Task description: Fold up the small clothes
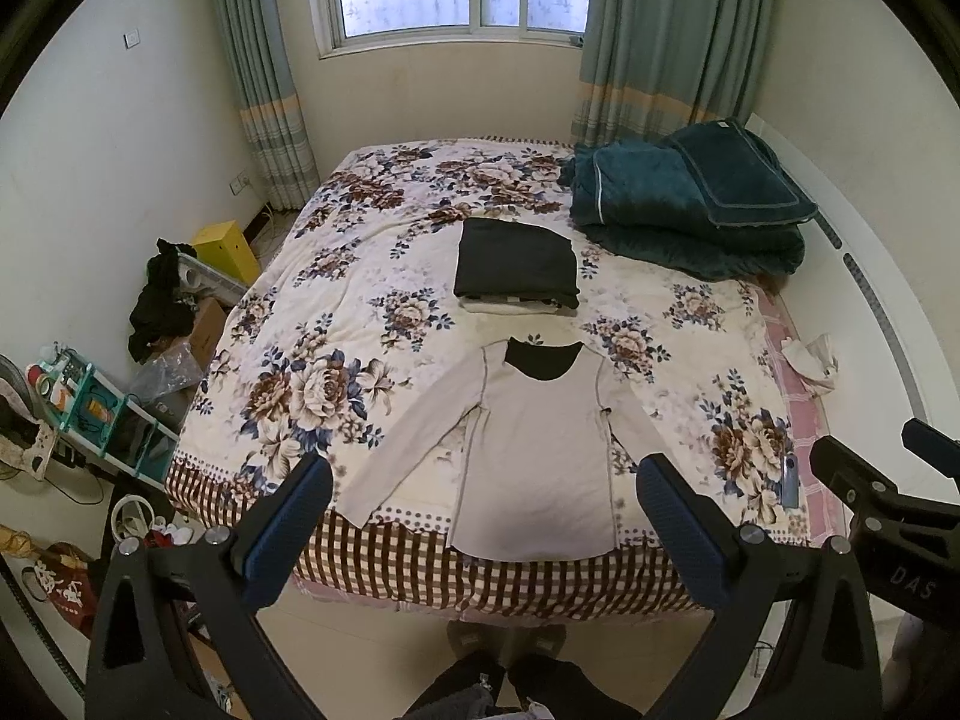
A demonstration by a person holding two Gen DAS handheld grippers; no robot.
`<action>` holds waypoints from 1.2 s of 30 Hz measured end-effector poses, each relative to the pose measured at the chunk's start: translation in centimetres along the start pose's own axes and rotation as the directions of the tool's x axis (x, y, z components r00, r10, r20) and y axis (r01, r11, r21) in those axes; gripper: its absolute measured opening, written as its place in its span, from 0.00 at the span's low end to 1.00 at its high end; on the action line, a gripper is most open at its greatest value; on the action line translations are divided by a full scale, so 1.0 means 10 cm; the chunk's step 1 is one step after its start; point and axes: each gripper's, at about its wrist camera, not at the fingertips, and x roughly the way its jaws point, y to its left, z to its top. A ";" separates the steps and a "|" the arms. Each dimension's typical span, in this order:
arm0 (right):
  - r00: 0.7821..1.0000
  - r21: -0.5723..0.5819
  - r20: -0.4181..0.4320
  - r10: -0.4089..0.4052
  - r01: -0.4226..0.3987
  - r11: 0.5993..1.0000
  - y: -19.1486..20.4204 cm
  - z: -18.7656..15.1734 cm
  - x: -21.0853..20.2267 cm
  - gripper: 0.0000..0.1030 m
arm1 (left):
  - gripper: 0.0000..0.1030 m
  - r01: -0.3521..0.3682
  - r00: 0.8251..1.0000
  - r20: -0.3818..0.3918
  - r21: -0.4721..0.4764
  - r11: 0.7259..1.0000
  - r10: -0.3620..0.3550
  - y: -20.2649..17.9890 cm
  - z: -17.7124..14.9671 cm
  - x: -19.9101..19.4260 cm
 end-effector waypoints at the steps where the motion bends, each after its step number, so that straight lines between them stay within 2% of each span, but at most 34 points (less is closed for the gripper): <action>1: 1.000 -0.001 0.002 -0.002 0.002 1.000 0.00 -0.02 0.00 1.00 | 1.00 0.000 1.000 0.000 0.001 1.000 0.000 0.00 -0.01 0.00; 36: 1.000 0.001 0.014 0.003 -0.003 1.000 0.02 0.09 -0.18 1.00 | 1.00 0.003 1.000 0.013 0.001 1.000 -0.003 -0.02 0.02 -0.06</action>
